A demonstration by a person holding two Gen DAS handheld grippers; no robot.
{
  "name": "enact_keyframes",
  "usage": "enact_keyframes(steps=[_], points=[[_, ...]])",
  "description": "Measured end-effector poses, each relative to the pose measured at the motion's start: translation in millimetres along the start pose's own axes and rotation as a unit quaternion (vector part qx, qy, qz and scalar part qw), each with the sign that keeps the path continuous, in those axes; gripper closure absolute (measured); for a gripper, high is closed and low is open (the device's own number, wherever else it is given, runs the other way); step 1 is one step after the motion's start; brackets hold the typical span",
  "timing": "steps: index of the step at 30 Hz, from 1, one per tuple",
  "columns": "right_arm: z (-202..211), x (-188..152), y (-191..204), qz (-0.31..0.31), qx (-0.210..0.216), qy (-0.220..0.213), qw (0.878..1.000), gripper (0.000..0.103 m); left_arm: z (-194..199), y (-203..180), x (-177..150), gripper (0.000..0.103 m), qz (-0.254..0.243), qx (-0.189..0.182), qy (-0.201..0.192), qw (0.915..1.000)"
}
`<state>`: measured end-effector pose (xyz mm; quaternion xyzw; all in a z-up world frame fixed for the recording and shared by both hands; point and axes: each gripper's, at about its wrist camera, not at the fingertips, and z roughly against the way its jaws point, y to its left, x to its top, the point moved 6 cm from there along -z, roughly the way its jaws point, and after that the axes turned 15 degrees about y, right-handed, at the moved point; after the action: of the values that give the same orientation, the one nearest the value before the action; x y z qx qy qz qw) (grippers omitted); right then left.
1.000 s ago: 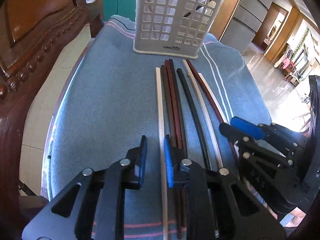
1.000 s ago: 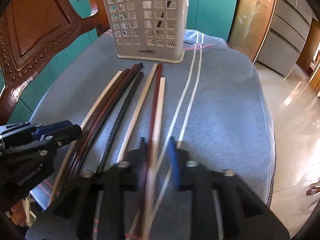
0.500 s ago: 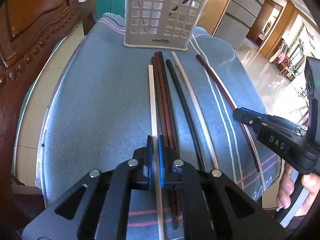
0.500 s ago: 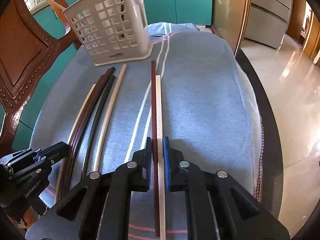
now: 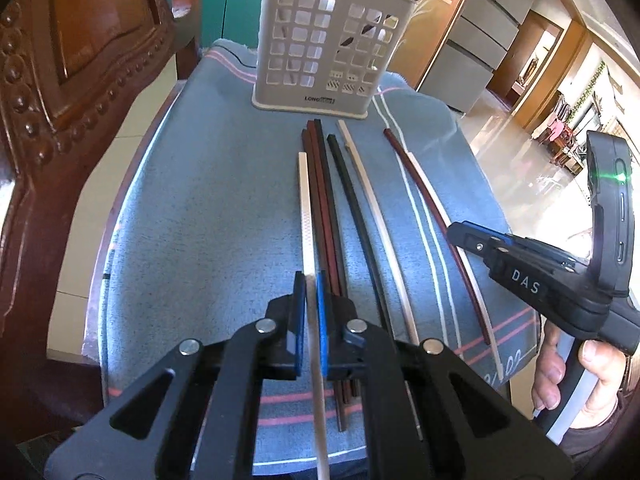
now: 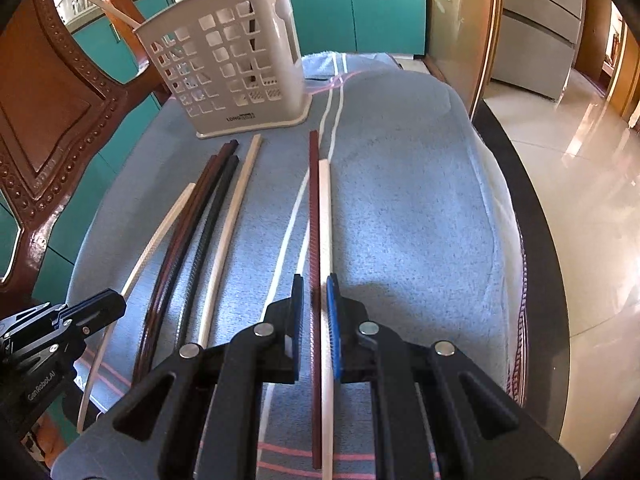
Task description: Organize utensils
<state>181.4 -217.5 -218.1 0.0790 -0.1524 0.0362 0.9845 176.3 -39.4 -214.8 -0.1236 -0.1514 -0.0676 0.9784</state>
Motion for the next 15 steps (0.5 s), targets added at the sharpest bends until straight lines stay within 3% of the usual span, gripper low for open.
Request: enact_keyframes(steps=[15], points=[[-3, -1, 9, 0.018, -0.008, 0.006, 1.0, 0.09, -9, 12, -2, 0.097, 0.021, -0.004, 0.012, 0.9997]])
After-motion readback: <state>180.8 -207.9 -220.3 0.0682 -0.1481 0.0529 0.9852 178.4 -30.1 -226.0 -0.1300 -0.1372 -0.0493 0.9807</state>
